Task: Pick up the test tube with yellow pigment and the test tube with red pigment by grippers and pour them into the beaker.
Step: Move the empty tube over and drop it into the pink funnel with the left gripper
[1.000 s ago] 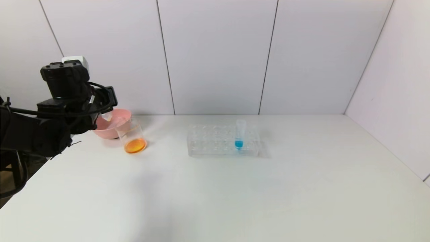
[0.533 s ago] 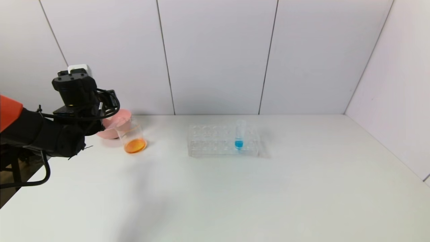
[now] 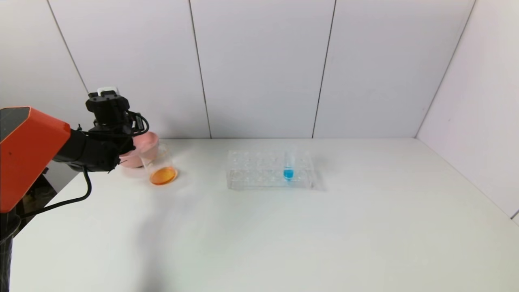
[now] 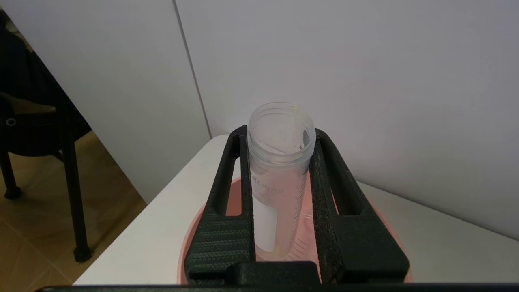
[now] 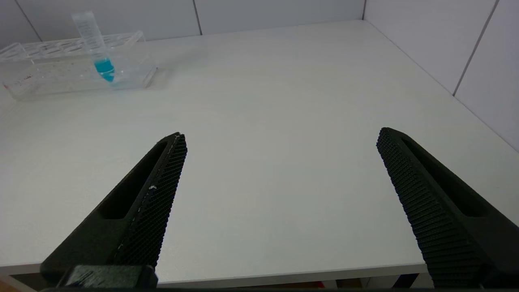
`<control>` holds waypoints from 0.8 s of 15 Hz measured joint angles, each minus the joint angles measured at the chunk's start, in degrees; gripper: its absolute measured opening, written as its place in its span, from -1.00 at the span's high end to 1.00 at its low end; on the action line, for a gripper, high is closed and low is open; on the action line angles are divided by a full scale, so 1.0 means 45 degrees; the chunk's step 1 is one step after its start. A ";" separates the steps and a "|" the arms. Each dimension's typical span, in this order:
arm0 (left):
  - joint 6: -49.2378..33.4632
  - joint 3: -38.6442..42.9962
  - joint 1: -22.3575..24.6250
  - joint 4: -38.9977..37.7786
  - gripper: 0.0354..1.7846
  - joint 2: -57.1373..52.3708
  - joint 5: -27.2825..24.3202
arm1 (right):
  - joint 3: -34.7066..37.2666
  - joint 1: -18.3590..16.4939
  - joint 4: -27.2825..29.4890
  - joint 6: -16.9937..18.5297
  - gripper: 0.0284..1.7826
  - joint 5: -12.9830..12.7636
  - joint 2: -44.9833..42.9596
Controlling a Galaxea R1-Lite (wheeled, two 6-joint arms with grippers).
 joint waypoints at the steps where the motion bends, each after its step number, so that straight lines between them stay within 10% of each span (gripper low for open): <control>1: 0.0005 -0.0217 0.0005 0.0195 0.54 0.0160 0.0000 | 0.0000 0.0000 -0.0005 0.0000 -0.92 0.0000 0.0000; 12: 0.0016 -0.0252 -0.0241 0.0073 -0.88 -0.0387 0.0444 | 0.0000 0.0000 -0.0005 0.0000 -0.92 0.0005 0.0000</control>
